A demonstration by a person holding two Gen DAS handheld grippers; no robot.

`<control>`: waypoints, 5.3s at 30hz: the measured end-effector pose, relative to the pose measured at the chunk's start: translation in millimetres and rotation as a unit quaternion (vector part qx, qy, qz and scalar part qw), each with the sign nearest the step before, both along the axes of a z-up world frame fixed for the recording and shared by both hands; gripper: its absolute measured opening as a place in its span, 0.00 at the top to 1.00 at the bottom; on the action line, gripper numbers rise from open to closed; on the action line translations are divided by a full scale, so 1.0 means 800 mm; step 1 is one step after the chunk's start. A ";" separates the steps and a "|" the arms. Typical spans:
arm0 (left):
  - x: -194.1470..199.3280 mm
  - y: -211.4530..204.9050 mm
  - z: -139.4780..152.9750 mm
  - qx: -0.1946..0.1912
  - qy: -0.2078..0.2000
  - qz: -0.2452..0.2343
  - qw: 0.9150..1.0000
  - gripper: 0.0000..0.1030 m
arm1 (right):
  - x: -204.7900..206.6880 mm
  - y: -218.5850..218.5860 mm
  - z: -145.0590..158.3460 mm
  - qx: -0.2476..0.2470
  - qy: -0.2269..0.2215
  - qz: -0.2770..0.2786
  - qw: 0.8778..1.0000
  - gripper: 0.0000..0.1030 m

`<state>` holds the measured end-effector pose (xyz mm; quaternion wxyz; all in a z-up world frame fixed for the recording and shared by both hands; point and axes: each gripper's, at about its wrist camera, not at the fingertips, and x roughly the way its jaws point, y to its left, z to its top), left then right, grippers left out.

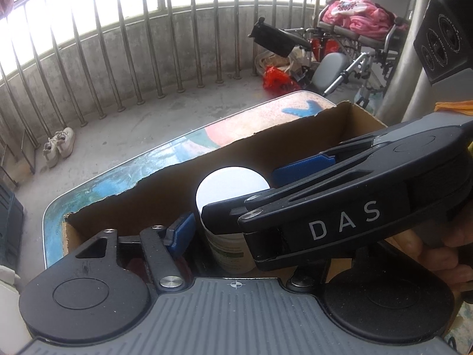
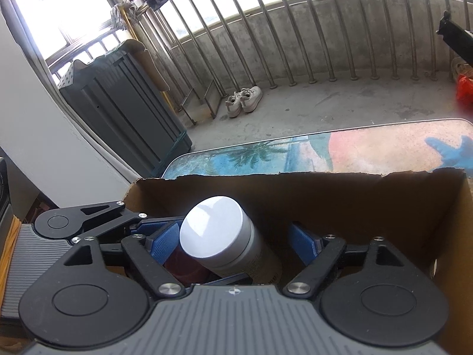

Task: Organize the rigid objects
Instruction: 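Carry the pill bottle over the box wall and lower it inside with the right gripper, then open the right gripper to release the pill bottle in the box, then move the right gripper back toward the gold round compact, then close the right gripper around the gold compact, then carry the gold compact with the right gripper down into the box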

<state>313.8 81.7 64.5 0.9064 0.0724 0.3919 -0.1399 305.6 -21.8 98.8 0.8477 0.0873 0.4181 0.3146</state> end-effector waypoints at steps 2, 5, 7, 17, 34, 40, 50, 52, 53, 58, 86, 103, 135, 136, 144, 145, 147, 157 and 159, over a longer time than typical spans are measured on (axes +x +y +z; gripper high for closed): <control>-0.001 0.000 -0.002 -0.001 -0.003 0.003 1.000 0.51 | -0.004 -0.001 0.003 0.001 -0.004 0.000 1.000 0.18; 0.000 0.001 -0.003 -0.006 -0.004 0.009 1.000 0.52 | -0.010 -0.002 0.008 0.001 -0.011 0.002 1.000 0.18; -0.001 0.000 -0.003 0.007 -0.013 0.015 1.000 0.52 | -0.014 -0.003 0.011 0.004 -0.016 0.003 1.000 0.18; 0.001 -0.002 -0.001 0.022 -0.012 0.020 0.999 0.51 | -0.022 0.002 0.014 0.012 -0.020 0.017 1.000 0.18; -0.052 0.000 0.039 0.043 -0.033 0.041 0.998 0.23 | -0.046 -0.025 0.043 0.020 -0.031 -0.011 0.999 0.18; -0.127 0.000 0.073 0.012 -0.072 0.035 0.997 0.22 | -0.086 -0.042 0.081 0.014 -0.059 -0.006 0.998 0.19; -0.244 -0.019 0.056 -0.070 -0.088 -0.001 0.994 0.21 | -0.188 -0.095 0.116 0.029 -0.090 0.009 0.995 0.19; -0.257 -0.032 0.038 -0.055 -0.086 -0.019 0.995 0.22 | -0.213 -0.108 0.116 0.026 -0.091 0.010 0.995 0.19; -0.264 -0.036 0.029 -0.048 -0.088 -0.029 0.995 0.21 | -0.227 -0.114 0.114 0.024 -0.096 0.010 0.995 0.19; -0.286 -0.063 -0.022 -0.016 -0.104 -0.062 0.992 0.21 | -0.286 -0.156 0.101 0.040 -0.104 -0.002 0.994 0.19; -0.293 -0.062 -0.100 -0.094 -0.081 -0.016 0.992 0.48 | -0.337 -0.165 -0.054 0.048 -0.025 -0.002 0.999 0.22; -0.290 -0.057 -0.102 -0.088 -0.093 -0.035 0.991 0.49 | -0.304 -0.095 -0.076 -0.007 -0.036 0.057 0.998 0.39; -0.140 -0.051 0.034 -0.036 -0.121 -0.086 0.988 0.50 | -0.204 -0.083 0.076 -0.024 -0.166 0.046 0.985 0.51; -0.123 -0.053 0.031 -0.030 -0.109 -0.087 0.990 0.50 | -0.189 -0.082 0.073 -0.024 -0.156 0.041 0.987 0.51; -0.012 -0.063 -0.001 0.020 -0.024 -0.092 0.995 0.50 | -0.074 -0.051 0.038 -0.062 -0.071 -0.004 0.996 0.50; -0.004 -0.062 -0.005 0.020 -0.015 -0.089 0.996 0.50 | -0.066 -0.050 0.032 -0.061 -0.058 -0.012 0.996 0.50; 0.007 -0.066 -0.016 0.040 -0.001 -0.096 0.995 0.50 | -0.050 -0.050 0.022 -0.060 -0.032 -0.024 0.997 0.50; 0.024 -0.083 -0.039 0.152 0.040 -0.093 0.983 0.49 | -0.010 -0.045 -0.025 -0.036 0.070 -0.052 0.996 0.48; 0.022 -0.090 -0.042 0.177 0.040 -0.096 0.979 0.48 | -0.008 -0.046 -0.029 -0.027 0.079 -0.060 0.995 0.48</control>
